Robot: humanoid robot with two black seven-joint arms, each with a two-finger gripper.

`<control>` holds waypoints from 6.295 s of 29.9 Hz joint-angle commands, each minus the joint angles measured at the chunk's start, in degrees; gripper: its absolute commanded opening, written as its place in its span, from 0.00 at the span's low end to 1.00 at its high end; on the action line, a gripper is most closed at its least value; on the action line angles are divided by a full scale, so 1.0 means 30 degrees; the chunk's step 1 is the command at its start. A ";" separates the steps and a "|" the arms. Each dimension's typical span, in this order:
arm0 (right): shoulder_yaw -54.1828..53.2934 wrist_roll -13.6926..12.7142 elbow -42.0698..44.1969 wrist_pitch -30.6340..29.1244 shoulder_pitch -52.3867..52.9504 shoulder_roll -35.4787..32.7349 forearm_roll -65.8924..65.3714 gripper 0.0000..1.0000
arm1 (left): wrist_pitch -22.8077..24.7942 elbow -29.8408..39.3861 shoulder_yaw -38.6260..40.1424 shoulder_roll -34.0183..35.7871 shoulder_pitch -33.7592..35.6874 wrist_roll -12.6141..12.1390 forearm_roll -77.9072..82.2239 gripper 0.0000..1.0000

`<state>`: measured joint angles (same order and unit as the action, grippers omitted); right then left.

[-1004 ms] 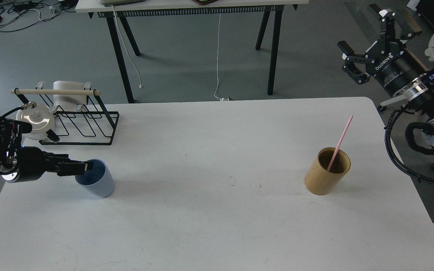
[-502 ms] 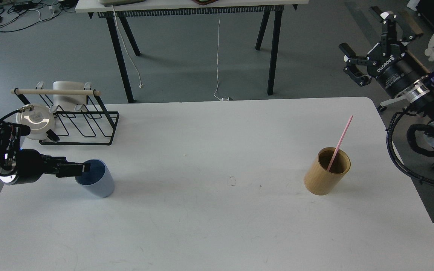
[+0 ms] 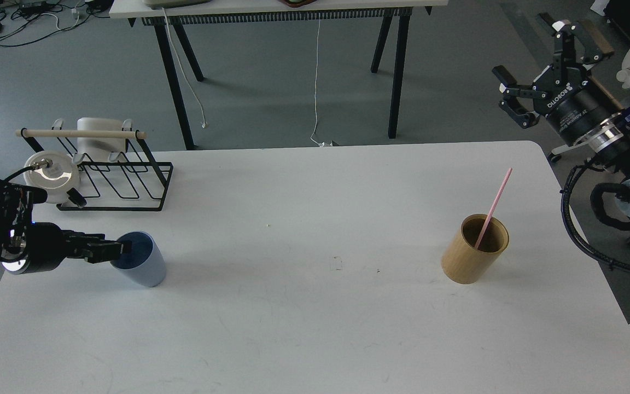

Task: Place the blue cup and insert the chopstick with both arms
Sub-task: 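Close the left gripper around the blue cup, then carry the blue cup with the left gripper toward the table center, then release the blue cup and lift the left gripper away, then reach the right gripper to the pink stick in the tan cup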

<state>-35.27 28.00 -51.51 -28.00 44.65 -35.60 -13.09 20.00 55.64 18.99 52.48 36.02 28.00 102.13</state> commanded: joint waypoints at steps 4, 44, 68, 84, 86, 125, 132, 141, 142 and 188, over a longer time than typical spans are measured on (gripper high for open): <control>0.0009 0.0000 0.0002 0.0000 0.0000 0.0001 -0.0002 0.99 | -0.0396 -0.0003 -0.0030 -0.0003 -0.0111 0.0001 -0.0001 0.56; -0.1043 0.0000 0.1906 0.0000 -0.0205 -0.0174 0.0291 0.99 | 0.0540 0.2810 -0.0059 -0.2166 0.4193 0.0001 0.1023 0.00; -0.1866 0.0000 0.2111 0.0000 -0.0673 -0.2929 0.1317 0.99 | 0.1157 -0.3958 -0.3927 -1.1516 0.7507 0.0001 0.5067 0.00; -0.1778 0.0000 0.2228 0.0000 -0.0791 -0.2870 0.1317 0.99 | 0.1215 -0.3900 -0.3985 -1.1927 0.7448 0.0001 0.5068 0.10; -0.1778 0.0000 0.2228 0.0000 -0.0820 -0.2899 0.1317 0.99 | 0.1215 -0.3929 -0.3956 -1.1927 0.7448 0.0001 0.5009 0.13; -0.0987 0.0000 0.1642 0.0000 -0.0908 -0.7059 -0.6732 0.99 | 0.2668 -0.0941 0.4775 -0.8704 0.6335 0.0001 -1.8573 0.92; -0.0958 0.0000 0.1380 0.0000 -0.0850 -0.7001 -1.1276 0.99 | 0.2668 -0.0941 0.4541 -0.8821 0.5632 0.0001 -1.8546 0.93; -0.0782 0.0000 -0.3246 0.3177 -0.0879 -0.8114 -1.6521 0.99 | 0.2668 -0.0999 0.4511 -0.8675 0.5427 0.0001 -1.8458 0.94; -0.0782 0.0000 -0.3569 0.3500 -0.0879 -0.8288 -1.6931 0.99 | 0.2668 -0.0999 0.4511 -0.8675 0.5369 0.0001 -1.8458 0.94; 0.8652 0.0000 -0.3867 1.1824 -0.0996 -0.4719 -2.2794 0.94 | 0.2668 -0.1087 0.4599 -0.8821 0.4050 0.0001 -1.7696 0.94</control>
<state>-9.19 27.99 -64.56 7.48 41.45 -51.71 -81.55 28.00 52.39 32.78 26.09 48.25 28.00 49.06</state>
